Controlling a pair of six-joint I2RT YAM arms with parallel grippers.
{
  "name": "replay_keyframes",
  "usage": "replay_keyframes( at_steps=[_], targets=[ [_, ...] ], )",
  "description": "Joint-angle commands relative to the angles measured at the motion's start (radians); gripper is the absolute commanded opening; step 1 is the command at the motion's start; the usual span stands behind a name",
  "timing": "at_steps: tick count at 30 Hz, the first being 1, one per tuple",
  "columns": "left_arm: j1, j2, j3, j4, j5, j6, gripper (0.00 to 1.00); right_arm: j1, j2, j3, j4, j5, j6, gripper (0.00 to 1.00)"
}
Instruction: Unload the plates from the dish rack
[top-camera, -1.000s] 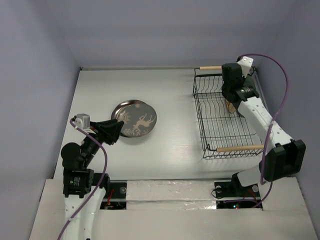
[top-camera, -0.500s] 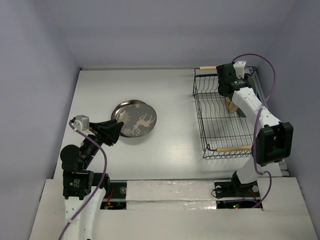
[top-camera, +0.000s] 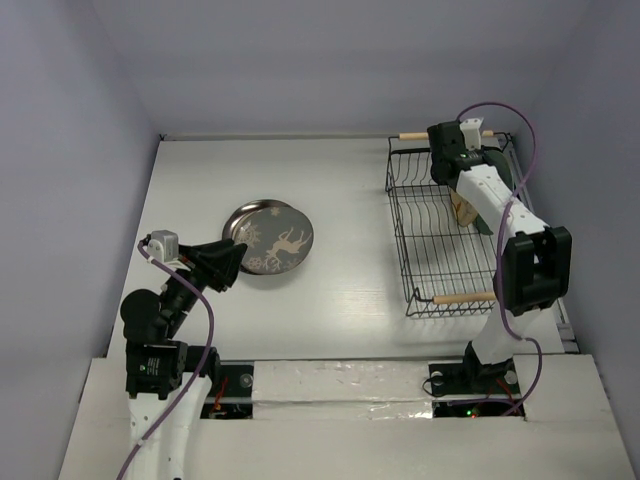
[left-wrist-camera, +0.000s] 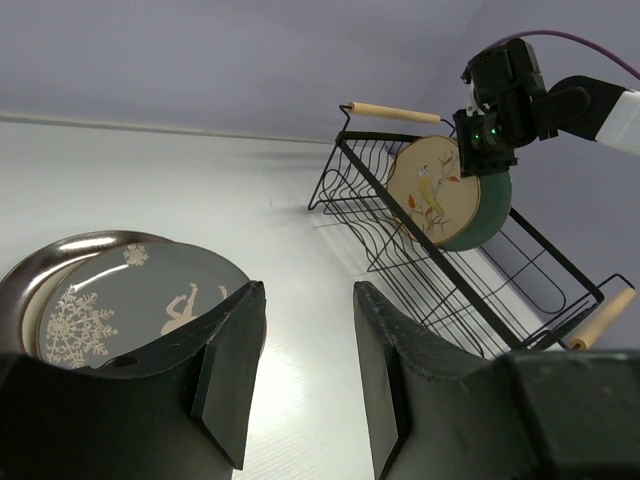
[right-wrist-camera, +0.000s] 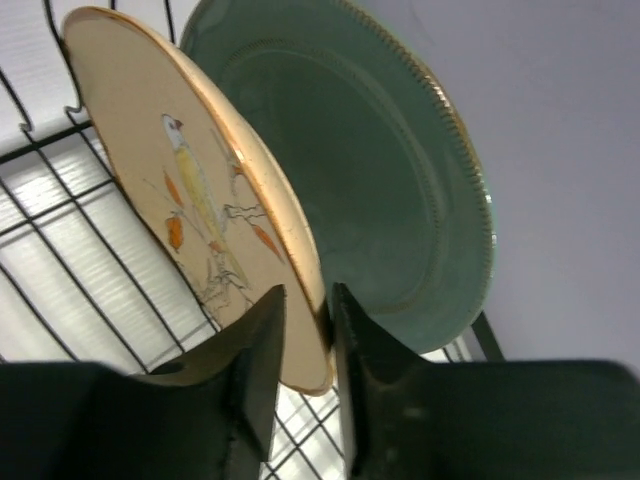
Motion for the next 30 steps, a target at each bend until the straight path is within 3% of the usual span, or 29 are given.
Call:
replay_keyframes(
  at_steps=[1, 6, 8, 24, 30],
  targets=[
    [0.005, -0.001, 0.004, 0.040, 0.008, 0.010, 0.38, -0.004, -0.009, 0.048, 0.040, 0.049, -0.043, 0.29],
    [0.005, 0.002, 0.004, 0.042, 0.013, 0.010, 0.38, -0.004, -0.033, 0.046, 0.054, 0.076, -0.081, 0.04],
    [0.005, 0.002, 0.005, 0.043, 0.013, 0.010, 0.38, -0.004, -0.040, 0.046, 0.062, 0.086, -0.090, 0.01],
    [0.005, 0.006, 0.004, 0.046, 0.016, 0.007, 0.38, -0.004, -0.168, 0.097, 0.085, 0.095, -0.135, 0.00],
    [0.005, 0.007, 0.002, 0.043, 0.008, 0.007, 0.38, -0.004, -0.237, 0.132, 0.043, 0.014, -0.045, 0.00]
  ],
)
